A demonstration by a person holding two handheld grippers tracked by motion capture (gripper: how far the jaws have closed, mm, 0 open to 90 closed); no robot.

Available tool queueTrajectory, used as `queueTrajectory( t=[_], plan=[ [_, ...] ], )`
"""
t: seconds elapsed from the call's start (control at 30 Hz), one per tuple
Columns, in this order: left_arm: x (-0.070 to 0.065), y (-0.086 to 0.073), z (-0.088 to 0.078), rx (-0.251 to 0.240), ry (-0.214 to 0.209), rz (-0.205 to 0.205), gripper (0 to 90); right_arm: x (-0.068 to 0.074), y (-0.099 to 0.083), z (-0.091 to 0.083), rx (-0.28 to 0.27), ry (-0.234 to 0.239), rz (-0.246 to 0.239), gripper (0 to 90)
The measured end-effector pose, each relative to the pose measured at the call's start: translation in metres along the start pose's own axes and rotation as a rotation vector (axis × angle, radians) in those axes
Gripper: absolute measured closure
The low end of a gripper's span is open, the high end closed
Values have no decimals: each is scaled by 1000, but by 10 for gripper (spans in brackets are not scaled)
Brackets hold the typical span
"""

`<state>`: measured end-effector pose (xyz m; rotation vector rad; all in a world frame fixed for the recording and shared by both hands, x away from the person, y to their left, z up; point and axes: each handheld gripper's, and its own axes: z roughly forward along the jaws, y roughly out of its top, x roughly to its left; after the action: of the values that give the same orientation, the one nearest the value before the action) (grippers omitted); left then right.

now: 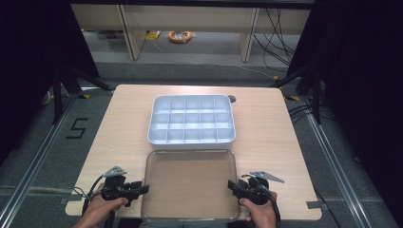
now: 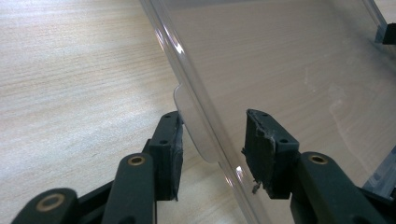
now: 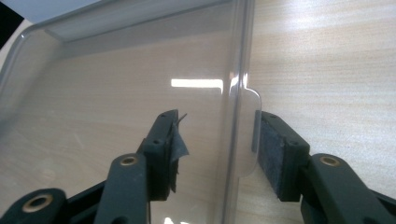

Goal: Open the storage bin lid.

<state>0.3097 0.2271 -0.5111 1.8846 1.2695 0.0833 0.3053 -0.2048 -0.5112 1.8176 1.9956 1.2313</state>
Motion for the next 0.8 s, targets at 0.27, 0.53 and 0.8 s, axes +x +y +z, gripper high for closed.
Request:
queueTrajectory(
  t=[0.27, 0.53, 0.8],
  plan=[
    [2, 5, -7, -76, 12, -2, 518, -4, 7, -7, -54, -7, 0, 456],
    [1, 6, -8, -106, -26, -12, 427, -5, 12, -10, -80, 3, -57, 422],
    [-4, 8, -11, -141, -75, 20, 312, -1, 15, -17, -144, 19, -101, 362]
  ],
)
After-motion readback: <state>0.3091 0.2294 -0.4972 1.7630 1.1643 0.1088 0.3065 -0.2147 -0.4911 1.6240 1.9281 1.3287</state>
